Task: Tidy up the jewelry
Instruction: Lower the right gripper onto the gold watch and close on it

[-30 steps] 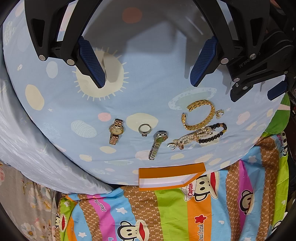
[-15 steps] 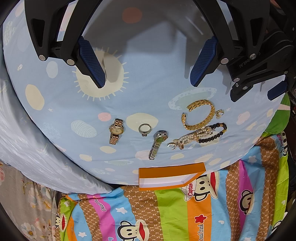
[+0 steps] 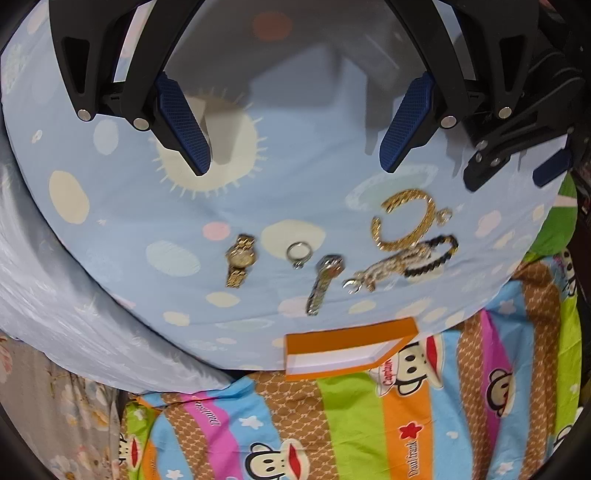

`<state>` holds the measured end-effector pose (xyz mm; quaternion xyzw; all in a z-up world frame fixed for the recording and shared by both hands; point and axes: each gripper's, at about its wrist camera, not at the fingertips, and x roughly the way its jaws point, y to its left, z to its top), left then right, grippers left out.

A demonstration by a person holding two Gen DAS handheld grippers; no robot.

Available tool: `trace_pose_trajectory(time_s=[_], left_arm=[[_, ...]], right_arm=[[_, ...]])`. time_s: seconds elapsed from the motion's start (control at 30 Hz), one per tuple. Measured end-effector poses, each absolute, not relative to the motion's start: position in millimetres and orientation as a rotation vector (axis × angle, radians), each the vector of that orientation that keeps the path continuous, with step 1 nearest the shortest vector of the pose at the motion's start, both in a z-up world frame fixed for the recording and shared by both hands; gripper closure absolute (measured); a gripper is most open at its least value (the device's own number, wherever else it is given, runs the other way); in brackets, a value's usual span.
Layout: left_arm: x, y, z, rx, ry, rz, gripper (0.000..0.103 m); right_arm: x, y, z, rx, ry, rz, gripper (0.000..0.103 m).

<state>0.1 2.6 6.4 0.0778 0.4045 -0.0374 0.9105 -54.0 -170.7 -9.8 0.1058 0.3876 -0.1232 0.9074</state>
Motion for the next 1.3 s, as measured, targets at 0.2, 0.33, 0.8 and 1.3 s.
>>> trace_pose_trajectory(time_s=[0.2, 0.33, 0.8, 1.3], left_arm=[[11, 8, 11, 0.177, 0.810, -0.046, 0.005], [23, 15, 17, 0.154, 0.802, -0.034, 0.005], [47, 14, 3, 0.134, 0.848, -0.059, 0.005], [52, 21, -2, 0.084, 0.880, -0.073, 0.005]], right_arm=[[-40, -192, -1, 0.223, 0.771, -0.305, 0.013], [-25, -206, 1, 0.235, 0.769, -0.318, 0.021], [12, -223, -17, 0.279, 0.831, -0.328, 0.047], [15, -223, -19, 0.273, 0.839, -0.336, 0.080]])
